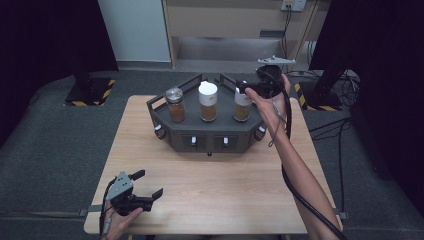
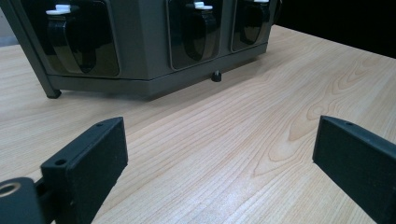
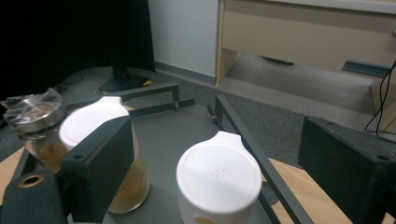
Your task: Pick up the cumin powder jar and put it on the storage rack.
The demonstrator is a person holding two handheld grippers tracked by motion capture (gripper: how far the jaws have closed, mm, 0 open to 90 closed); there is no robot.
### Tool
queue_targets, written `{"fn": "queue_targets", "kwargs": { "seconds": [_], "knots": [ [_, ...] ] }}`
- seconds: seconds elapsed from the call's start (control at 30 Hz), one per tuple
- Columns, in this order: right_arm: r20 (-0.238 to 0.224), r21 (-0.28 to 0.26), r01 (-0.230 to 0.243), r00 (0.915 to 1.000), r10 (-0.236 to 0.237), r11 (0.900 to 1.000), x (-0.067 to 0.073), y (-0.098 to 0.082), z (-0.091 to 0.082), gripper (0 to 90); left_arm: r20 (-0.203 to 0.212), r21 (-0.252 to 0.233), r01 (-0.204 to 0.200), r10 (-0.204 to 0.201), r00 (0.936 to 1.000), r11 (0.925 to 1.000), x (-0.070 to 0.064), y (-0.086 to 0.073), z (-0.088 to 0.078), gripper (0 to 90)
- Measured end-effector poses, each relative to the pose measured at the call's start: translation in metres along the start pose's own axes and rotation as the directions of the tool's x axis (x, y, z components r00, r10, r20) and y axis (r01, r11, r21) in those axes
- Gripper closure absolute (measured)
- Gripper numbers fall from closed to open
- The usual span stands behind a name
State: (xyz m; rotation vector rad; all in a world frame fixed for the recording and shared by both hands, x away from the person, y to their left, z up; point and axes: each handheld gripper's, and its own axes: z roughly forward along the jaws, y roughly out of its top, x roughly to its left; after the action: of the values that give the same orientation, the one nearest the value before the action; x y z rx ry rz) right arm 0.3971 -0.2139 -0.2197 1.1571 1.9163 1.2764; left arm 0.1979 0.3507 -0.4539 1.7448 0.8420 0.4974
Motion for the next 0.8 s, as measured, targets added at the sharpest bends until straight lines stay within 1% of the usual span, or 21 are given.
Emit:
{"fn": "queue_targets", "kwargs": {
  "seconds": [0.13, 0.3, 0.43, 0.53, 0.6, 0.8],
  "knots": [
    [-0.028, -0.013, 0.005, 0.9996, -0.005, 1.0, -0.001, -0.002, -0.013, 10.9, -0.001, 0.001, 0.002, -0.002, 1.0, 1.0, 0.0, 0.0, 0.0, 2.2],
    [-0.062, -0.031, 0.029, 0.9976, -0.031, 0.999, -0.003, -0.008, -0.029, 10.9, -0.001, 0.002, 0.004, -0.004, 1.0, 1.0, 0.001, 0.0, 0.0, 2.1],
    [-0.07, -0.043, 0.053, 0.996, -0.056, 0.998, -0.002, -0.014, -0.042, 10.9, -0.001, -0.001, 0.006, -0.006, 1.0, 1.0, 0.001, 0.0, 0.0, 2.0],
    [-0.073, -0.055, 0.058, 0.9954, -0.061, 0.997, -0.003, -0.023, -0.051, 10.7, -0.002, -0.002, 0.01, -0.01, 0.9999, 0.9999, 0.001, 0.0, 0.0, 2.1],
    [-0.087, -0.063, 0.055, 0.9944, -0.06, 0.997, -0.006, -0.029, -0.057, 10.2, -0.001, -0.01, 0.012, -0.012, 0.9999, 0.9999, 0.001, -0.001, 0.0, 2.0],
    [-0.107, -0.09, 0.058, 0.992, -0.068, 0.994, -0.011, -0.052, -0.075, 7.6, 0.0, -0.012, 0.011, -0.011, 0.9999, 0.9999, 0.001, -0.001, 0.0, 2.0]
  ]
}}
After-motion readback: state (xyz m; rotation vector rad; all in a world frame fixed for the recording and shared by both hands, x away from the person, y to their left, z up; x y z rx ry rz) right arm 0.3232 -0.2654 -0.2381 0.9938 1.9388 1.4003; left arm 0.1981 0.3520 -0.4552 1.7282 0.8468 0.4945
